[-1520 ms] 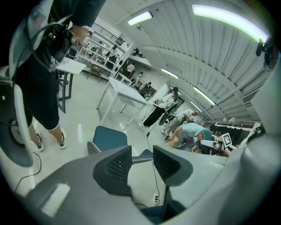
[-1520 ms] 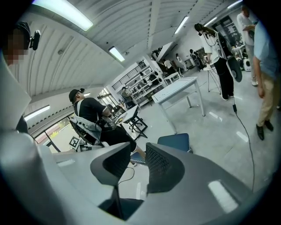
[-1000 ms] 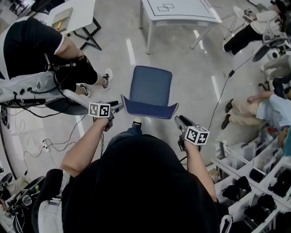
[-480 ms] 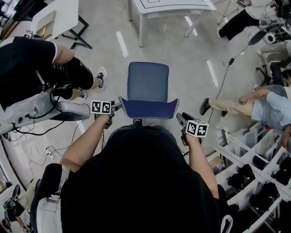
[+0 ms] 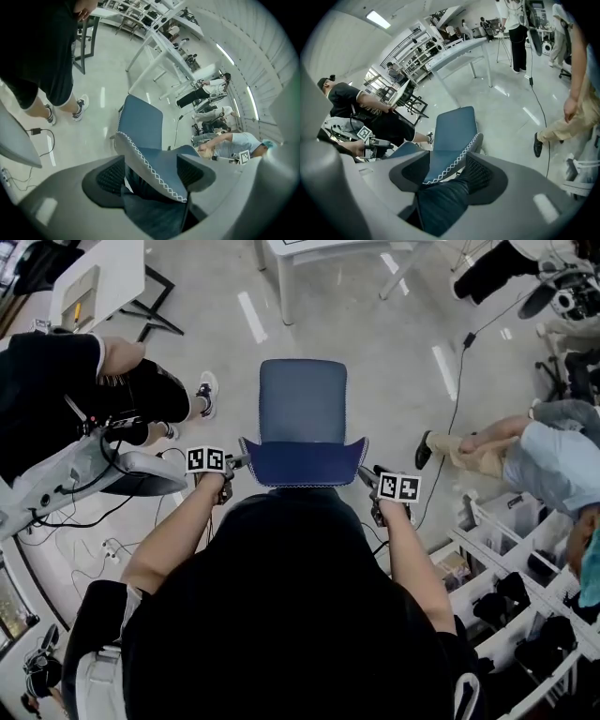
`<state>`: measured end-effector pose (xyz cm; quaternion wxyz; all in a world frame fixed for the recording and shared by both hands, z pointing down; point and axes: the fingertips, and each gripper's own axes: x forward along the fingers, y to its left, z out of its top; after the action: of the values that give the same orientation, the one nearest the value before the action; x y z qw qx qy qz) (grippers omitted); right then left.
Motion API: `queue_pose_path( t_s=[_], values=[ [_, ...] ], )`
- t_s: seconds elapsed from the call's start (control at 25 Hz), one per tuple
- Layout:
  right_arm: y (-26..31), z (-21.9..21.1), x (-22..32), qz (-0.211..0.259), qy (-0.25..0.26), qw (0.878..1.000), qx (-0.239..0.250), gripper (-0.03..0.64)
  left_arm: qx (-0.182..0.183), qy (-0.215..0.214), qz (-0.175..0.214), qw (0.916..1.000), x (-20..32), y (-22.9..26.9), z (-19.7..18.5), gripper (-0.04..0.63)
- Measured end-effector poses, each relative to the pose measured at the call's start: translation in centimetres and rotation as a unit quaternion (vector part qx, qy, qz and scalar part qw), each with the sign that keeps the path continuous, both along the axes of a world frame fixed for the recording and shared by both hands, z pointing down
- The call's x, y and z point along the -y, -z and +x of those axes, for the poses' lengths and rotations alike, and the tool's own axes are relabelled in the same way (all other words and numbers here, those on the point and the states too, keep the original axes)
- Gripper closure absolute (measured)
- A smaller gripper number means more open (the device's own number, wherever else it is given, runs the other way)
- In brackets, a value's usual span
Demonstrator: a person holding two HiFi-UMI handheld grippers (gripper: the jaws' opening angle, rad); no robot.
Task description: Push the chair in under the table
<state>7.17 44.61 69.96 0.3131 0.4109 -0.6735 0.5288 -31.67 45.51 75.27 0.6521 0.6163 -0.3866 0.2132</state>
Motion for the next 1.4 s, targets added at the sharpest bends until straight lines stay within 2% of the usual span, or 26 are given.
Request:
queue_pose_path(
  t_s=[0.16,0.4,0.6,0.84,1.08,1.4],
  values=[
    [-2.8,-0.2,-0.2,-0.043,0.004,0.999,0.013,0.324,-0.008,0.005,-0.039,0.9992,-1.0,-1.0,1.4,0.130],
    [-7.7,-1.7,1.4,-0.096,-0.001,0.995,0.009,0.280,-0.028,0.017,-0.096,0.9948,-1.1,-5.9,2.4,0.107],
    [-10.6,-1.4,1.3,-0.138,-0.027,0.990,0.010,0.268,-0.038,0.026,-0.113,0.9925,-0.9,-7.6,4.3,0.106],
    [-13.0,-2.4,1.4,-0.176,-0.048,0.983,0.025,0.265,-0.026,0.032,-0.133,0.9902,-0.6,-9.4,5.1,0.106],
    [-15.5,-3.0,0.7,-0.202,-0.021,0.979,0.018,0.267,-0.007,0.006,-0.155,0.9879,-0.9,-11.2,6.1,0.104],
    [-16.7,-3.3,0.7,-0.220,-0.015,0.975,0.039,0.267,-0.021,-0.023,-0.189,0.9814,-1.3,-12.4,6.6,0.104]
  ],
)
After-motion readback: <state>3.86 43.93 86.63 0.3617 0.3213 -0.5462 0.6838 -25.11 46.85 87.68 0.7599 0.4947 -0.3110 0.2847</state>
